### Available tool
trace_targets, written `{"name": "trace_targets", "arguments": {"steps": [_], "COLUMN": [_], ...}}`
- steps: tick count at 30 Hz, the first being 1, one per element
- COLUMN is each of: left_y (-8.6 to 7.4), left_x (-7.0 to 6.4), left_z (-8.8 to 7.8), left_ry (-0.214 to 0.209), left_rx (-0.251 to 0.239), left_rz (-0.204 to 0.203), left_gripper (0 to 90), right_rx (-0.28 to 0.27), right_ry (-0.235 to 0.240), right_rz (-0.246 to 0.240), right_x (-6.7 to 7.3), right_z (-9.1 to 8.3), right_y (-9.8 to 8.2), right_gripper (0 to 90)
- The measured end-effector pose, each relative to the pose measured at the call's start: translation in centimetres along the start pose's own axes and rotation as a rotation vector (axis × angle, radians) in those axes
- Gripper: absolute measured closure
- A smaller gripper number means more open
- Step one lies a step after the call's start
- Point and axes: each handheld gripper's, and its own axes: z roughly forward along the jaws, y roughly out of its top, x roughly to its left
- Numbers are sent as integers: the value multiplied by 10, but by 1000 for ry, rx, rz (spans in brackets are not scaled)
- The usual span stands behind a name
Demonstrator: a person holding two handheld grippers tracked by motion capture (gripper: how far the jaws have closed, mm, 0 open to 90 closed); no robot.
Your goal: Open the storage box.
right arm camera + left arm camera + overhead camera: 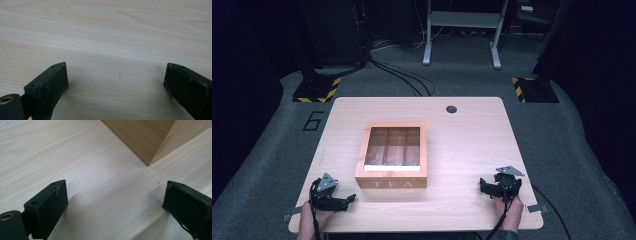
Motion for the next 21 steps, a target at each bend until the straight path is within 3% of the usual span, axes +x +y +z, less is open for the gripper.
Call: {"name": "trace_targets", "arguments": {"steps": [4, 7, 9, 12, 14, 21], "left_y": [0, -1, 0, 3, 8, 27], "left_x": [1, 1, 1, 2, 2, -1], "left_z": [0, -1, -2, -6, -10, -16], "left_ry": [-7, -8, -14, -34, -61, -104], "left_rx": [10, -21, -16, -35, -74, -131], "left_rz": [2, -15, -20, -25, -44, -27], "left_gripper": [36, 34, 34, 32, 28, 16], "right_rx": [-2, -2, -2, -2, 0, -2], "right_ry": [1, 1, 1, 1, 0, 1], "right_rz": [-4, -4, -4, -4, 0, -3], "right_x": [0, 0, 0, 0, 0, 0], "right_z": [0, 0, 0, 0, 0, 0], "right_y": [0, 0, 0, 0, 0, 0], "right_gripper": [47, 47, 47, 47, 47, 47]}}
